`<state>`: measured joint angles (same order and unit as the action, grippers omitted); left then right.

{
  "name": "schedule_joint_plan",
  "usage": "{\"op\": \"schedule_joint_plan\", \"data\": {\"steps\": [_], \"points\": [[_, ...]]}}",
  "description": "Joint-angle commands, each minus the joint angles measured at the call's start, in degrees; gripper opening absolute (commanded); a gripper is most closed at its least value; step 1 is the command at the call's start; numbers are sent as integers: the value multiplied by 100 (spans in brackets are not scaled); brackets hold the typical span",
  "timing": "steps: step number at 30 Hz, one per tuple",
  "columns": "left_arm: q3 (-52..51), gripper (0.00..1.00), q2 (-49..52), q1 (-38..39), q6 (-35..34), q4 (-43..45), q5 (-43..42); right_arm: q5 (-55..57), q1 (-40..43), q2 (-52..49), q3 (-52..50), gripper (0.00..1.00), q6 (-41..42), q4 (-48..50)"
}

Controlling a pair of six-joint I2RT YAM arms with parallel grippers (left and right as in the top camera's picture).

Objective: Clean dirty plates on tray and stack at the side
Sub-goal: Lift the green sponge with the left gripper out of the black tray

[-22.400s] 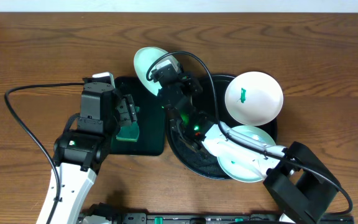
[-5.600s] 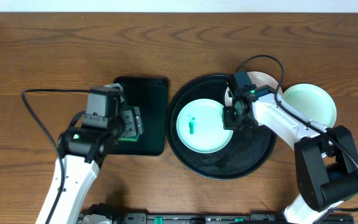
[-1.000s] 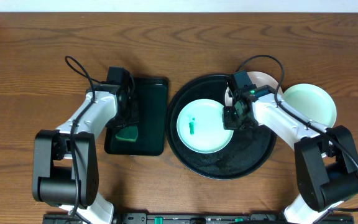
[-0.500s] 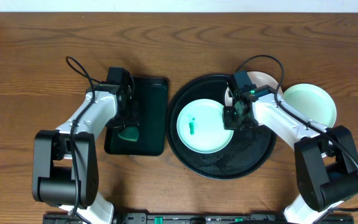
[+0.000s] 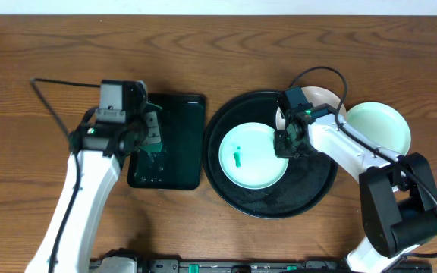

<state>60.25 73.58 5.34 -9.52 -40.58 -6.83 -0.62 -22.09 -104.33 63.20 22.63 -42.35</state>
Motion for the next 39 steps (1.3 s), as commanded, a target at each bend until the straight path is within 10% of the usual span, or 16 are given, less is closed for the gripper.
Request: {"op": "schedule_joint_plan", "data": {"steps": [1,39], "points": [[94,7,-291,-13,87,-101,-28,210,24,-15,-42,21,2,-4],[-9,7,623,-13,-87,-238,-28,-337,24,-15,-44,2,446,-76]]}}
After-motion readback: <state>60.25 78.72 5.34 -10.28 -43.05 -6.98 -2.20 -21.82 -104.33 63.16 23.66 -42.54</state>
